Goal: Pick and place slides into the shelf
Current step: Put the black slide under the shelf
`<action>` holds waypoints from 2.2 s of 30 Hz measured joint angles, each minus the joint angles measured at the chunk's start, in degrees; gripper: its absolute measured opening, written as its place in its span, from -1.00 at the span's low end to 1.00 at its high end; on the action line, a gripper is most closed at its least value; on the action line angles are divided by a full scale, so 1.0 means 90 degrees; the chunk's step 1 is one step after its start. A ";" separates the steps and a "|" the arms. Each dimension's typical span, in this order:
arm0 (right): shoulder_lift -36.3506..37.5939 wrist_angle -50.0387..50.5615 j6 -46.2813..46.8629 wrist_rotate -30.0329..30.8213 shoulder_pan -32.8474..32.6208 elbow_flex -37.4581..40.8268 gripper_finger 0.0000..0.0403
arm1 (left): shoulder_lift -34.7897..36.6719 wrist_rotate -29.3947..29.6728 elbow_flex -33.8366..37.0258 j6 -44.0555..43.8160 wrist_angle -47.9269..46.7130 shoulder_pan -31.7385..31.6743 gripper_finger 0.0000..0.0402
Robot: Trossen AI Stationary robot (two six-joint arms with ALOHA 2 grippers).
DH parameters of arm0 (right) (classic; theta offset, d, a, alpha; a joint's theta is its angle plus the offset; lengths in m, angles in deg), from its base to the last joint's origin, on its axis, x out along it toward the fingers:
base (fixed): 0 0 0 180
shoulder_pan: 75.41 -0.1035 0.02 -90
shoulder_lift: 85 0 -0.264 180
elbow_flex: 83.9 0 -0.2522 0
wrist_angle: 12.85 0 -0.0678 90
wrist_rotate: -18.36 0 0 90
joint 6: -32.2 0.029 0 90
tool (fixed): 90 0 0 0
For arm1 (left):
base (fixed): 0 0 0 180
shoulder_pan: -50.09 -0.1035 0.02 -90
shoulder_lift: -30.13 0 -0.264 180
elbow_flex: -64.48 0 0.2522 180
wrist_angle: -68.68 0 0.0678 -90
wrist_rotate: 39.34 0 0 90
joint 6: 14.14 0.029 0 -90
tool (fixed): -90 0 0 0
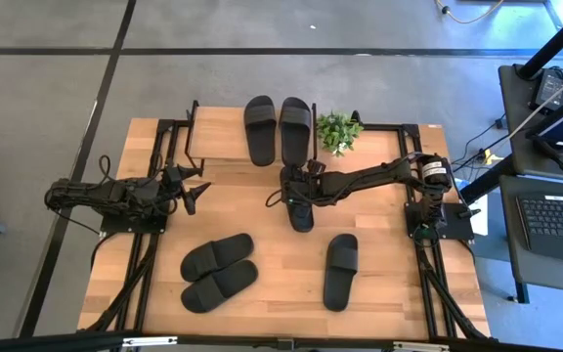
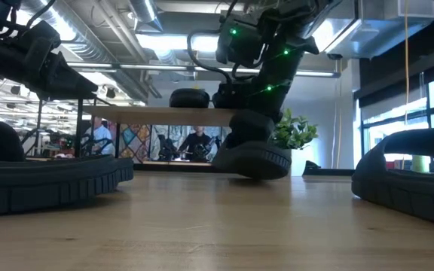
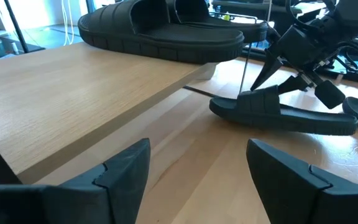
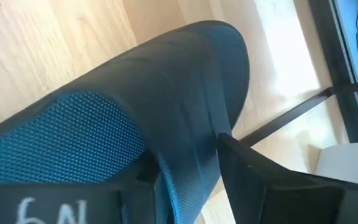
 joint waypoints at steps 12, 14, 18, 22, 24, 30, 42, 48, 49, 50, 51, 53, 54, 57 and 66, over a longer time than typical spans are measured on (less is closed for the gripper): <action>0.0000 0.0046 0.0154 -0.0983 -0.0046 -0.0021 -0.37 | 0.0002 -0.0001 0.0000 -0.0003 0.0000 0.0000 0.29; 0.0000 0.0116 0.0196 -0.1003 -0.0043 -0.0094 -0.37 | 0.0000 -0.0002 0.0000 -0.0003 -0.0002 0.0000 0.29; 0.0000 0.0419 0.0286 -0.1051 -0.0041 -0.0386 -0.37 | 0.0001 -0.0002 0.0000 -0.0003 0.0000 0.0000 0.29; 0.0000 0.0622 0.0275 -0.1085 -0.0053 -0.0735 -0.37 | 0.0000 -0.0002 0.0000 -0.0003 0.0000 0.0000 0.29; 0.0000 0.0721 0.0266 -0.1076 -0.0048 -0.0875 -0.37 | 0.0002 -0.0002 0.0000 -0.0003 0.0000 0.0000 0.29; 0.0000 0.0724 0.0121 -0.1018 -0.0044 -0.0974 -0.37 | 0.0001 -0.0002 0.0000 -0.0003 0.0000 0.0000 0.29; 0.0257 0.0879 0.0094 -0.3138 -0.0162 -0.1019 -0.37 | 0.0002 -0.0396 0.0000 -0.0449 0.0000 0.0000 0.29; 0.0513 0.1499 0.0082 -0.3327 -0.0449 -0.1011 -0.37 | 0.0002 -0.1500 0.0000 -0.1030 0.0343 0.0004 0.29; 0.0639 0.1524 0.0082 -0.3191 -0.0510 -0.0984 -0.37 | -0.0007 -0.1688 0.0000 -0.1092 0.0454 0.0005 0.29; 0.0797 0.1515 0.0080 -0.2995 -0.0573 -0.0948 -0.37 | -0.0056 -0.1807 0.0000 -0.1137 0.0598 0.0005 0.29; 0.0959 0.1508 0.0072 -0.2801 -0.0638 -0.0933 -0.37 | -0.0114 -0.1889 0.0000 -0.1146 0.0712 0.0005 0.29; 0.1334 0.1474 -0.0079 -0.2608 -0.0715 -0.0875 -0.37 | -0.0226 -0.1972 0.0001 -0.1095 0.0911 0.0005 0.29; 0.1503 0.1482 -0.0196 -0.2612 -0.0729 -0.0841 -0.37 | -0.0299 -0.1973 0.0000 -0.1011 0.1067 0.0012 0.29; 0.2012 0.1377 -0.0287 -0.2591 -0.0722 -0.0538 -0.37 | -0.0713 -0.1978 0.0000 -0.0672 0.1639 0.0100 0.29; 0.3988 0.0358 -0.0042 -0.2576 -0.0658 0.1589 -0.37 | -0.2935 -0.1956 -0.0031 0.0010 0.4013 0.0618 0.28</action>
